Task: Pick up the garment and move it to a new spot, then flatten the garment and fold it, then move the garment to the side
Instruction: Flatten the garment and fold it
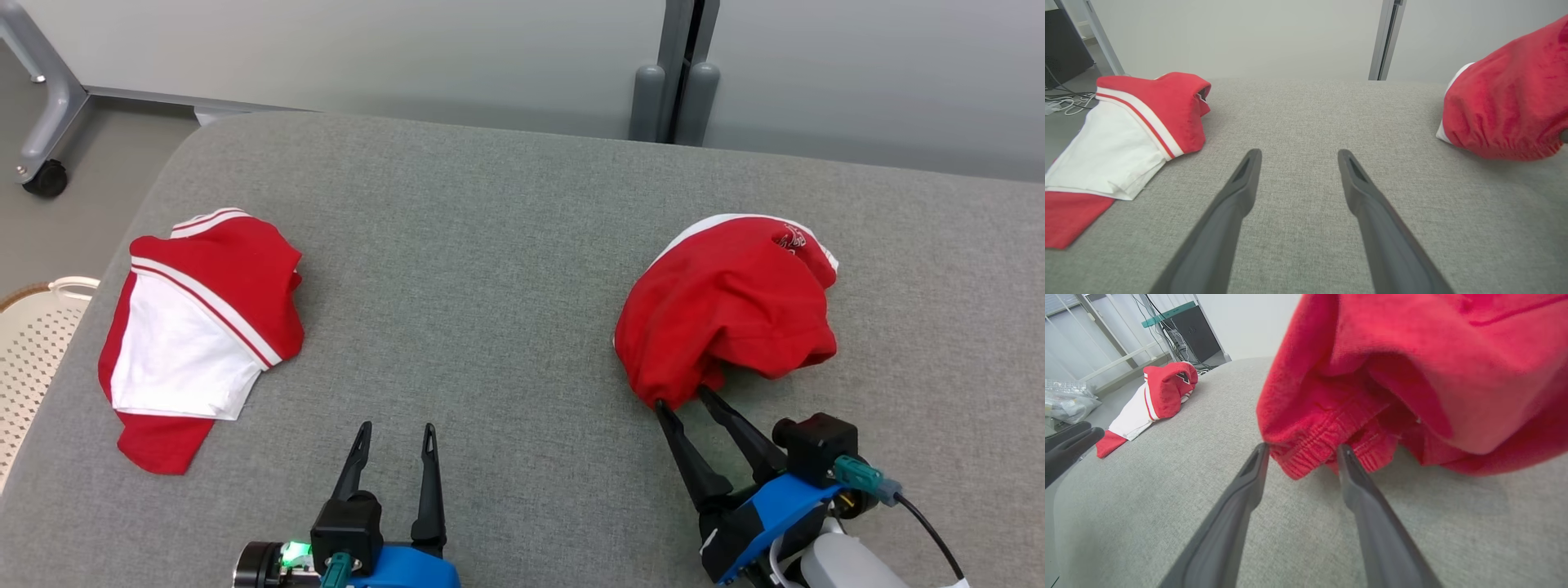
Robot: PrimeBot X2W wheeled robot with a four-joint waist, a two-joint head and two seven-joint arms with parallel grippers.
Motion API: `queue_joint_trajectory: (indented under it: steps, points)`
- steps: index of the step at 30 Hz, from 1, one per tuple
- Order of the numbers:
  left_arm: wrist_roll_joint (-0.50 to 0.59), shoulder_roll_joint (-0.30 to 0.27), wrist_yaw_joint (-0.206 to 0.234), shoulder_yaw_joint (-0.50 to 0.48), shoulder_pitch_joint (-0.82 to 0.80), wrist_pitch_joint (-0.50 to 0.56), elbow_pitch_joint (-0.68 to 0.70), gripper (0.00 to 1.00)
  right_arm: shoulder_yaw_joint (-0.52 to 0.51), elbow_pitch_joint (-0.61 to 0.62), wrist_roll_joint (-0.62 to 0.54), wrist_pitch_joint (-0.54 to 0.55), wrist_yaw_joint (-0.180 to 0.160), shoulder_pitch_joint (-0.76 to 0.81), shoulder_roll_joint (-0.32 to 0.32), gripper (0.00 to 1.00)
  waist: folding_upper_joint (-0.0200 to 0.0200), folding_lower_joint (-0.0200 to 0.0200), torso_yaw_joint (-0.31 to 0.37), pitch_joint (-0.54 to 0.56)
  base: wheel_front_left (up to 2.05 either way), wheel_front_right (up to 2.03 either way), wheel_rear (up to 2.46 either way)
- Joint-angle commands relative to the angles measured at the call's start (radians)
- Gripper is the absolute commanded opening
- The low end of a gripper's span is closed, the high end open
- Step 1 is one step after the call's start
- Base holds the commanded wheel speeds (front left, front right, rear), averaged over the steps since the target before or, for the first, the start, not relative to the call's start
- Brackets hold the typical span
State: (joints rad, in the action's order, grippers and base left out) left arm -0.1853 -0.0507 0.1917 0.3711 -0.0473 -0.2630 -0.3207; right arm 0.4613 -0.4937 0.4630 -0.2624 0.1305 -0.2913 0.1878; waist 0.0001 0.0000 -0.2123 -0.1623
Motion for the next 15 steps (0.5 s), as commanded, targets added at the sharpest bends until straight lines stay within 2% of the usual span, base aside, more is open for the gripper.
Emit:
queue_joint_trajectory:
  steps: [1, 6, 9, 10, 11, 13, 15]
  points:
    - [-0.003, 0.001, -0.004, -0.001, -0.003, -0.003, -0.001, 1.00, 0.003, -0.003, 0.007, -0.003, 0.000, 0.009, -0.003, 0.87, -0.0001, 0.0000, -0.001, 0.000, 0.00, 0.00, 0.00]
    - [-0.002, 0.001, -0.007, 0.007, -0.007, -0.003, -0.002, 1.00, 0.024, -0.036, 0.015, -0.003, 0.000, 0.002, -0.007, 0.90, -0.0001, 0.0000, -0.016, -0.003, 0.00, 0.00, 0.00]
    - [-0.003, 0.001, -0.006, 0.007, -0.005, -0.003, 0.000, 1.00, 0.024, -0.061, 0.013, -0.003, 0.000, -0.017, -0.012, 0.86, -0.0001, 0.0000, -0.023, -0.009, 0.00, 0.00, 0.00]
    - [-0.004, 0.001, -0.006, 0.007, -0.004, -0.003, -0.001, 1.00, 0.026, -0.060, 0.013, -0.003, 0.000, -0.023, -0.016, 0.80, -0.0001, 0.0000, -0.026, -0.011, 0.00, 0.00, 0.00]
    - [-0.006, 0.001, -0.005, 0.006, -0.003, -0.003, -0.001, 1.00, 0.025, -0.054, 0.012, -0.003, 0.000, -0.029, -0.017, 0.69, -0.0001, 0.0000, -0.027, -0.012, 0.00, 0.00, 0.00]
    - [-0.010, 0.001, 0.000, 0.004, -0.001, -0.003, 0.000, 1.00, 0.015, -0.031, 0.010, -0.003, 0.000, -0.037, -0.018, 0.00, -0.0001, 0.0000, -0.029, -0.014, 0.00, 0.00, 0.00]
    - [-0.012, 0.001, 0.002, 0.003, 0.003, -0.003, 0.001, 1.00, 0.005, 0.000, 0.011, -0.003, 0.000, -0.035, -0.016, 0.00, -0.0001, 0.0000, -0.027, -0.012, 0.00, 0.00, 0.00]
